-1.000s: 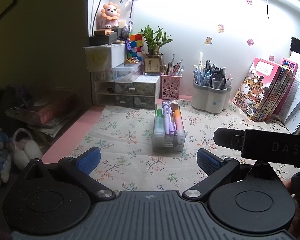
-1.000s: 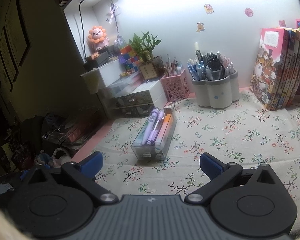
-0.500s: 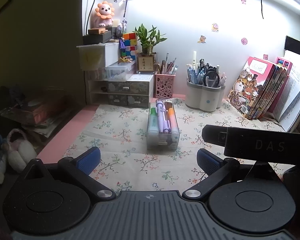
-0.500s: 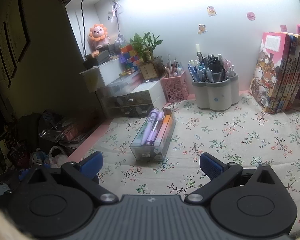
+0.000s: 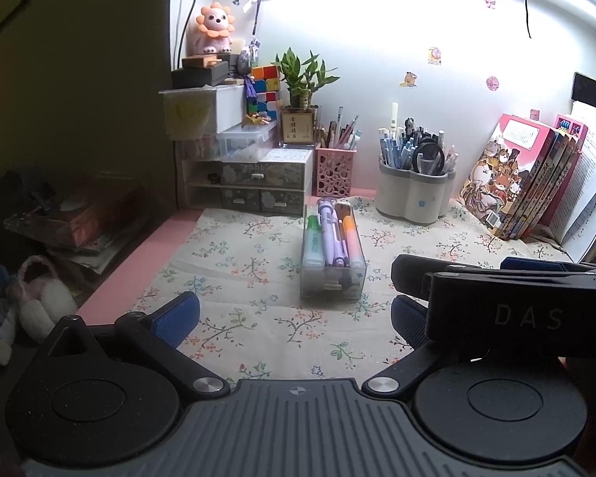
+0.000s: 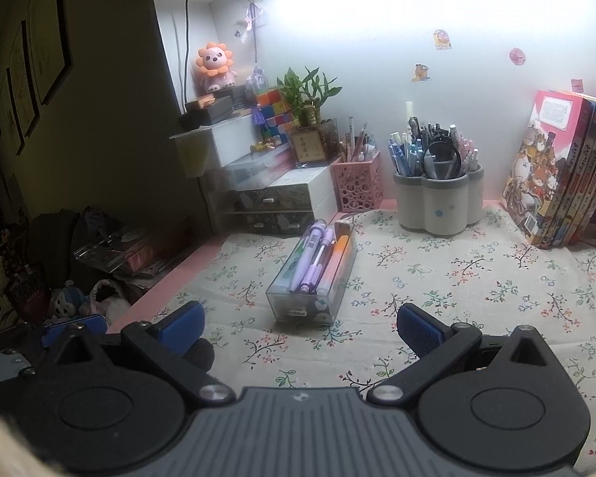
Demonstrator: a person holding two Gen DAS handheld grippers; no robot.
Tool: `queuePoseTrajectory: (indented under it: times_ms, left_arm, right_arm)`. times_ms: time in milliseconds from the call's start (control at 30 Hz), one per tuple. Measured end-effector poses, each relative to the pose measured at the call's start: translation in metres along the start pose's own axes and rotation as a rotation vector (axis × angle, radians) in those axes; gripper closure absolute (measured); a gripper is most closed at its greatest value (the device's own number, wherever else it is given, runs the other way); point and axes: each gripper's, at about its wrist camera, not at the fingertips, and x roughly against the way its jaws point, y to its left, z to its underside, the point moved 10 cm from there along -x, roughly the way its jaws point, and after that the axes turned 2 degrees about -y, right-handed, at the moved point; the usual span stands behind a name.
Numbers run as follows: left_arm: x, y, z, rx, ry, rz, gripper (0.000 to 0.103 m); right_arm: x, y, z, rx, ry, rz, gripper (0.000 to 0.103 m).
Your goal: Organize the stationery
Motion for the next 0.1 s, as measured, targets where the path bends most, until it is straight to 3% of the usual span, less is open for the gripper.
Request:
queuePoseTrajectory:
  times_ms: [100]
  left_arm:
    - [-0.004,-0.0036,0.0025,-0.006,0.02,0.006,0.005]
  right_arm:
    - [-0.0005,-0.0021,-0.0005,0.0,-0.002,0.0,0.014]
